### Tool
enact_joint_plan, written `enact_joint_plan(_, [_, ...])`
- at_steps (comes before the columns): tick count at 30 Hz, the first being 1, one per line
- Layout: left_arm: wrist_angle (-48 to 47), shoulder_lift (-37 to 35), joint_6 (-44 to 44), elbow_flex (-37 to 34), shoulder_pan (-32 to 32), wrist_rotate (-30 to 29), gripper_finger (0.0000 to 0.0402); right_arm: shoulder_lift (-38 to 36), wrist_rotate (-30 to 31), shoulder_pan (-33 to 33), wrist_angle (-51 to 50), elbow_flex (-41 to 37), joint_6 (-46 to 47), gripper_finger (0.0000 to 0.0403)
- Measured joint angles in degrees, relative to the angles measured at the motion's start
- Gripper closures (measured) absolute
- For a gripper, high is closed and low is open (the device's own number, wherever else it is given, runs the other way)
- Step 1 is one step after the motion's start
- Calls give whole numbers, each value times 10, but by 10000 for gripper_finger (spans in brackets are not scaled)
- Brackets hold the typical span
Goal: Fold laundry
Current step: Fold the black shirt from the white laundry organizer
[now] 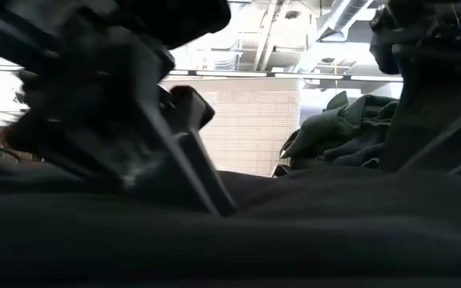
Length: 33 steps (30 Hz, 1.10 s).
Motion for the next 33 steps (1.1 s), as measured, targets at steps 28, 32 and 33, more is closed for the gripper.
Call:
enact_joint_plan(28, [-175, -145, 10, -1, -30, -109, 313, 48, 43, -26, 167, -13, -27, 138])
enact_joint_plan(32, [-185, -156, 10, -3, -37, -125, 325, 56, 47, -31, 208, -12, -53, 138])
enact_joint_plan(33, [-190, -158, 6, -3, -39, -127, 327, 57, 51, -32, 217, -12, -55, 138])
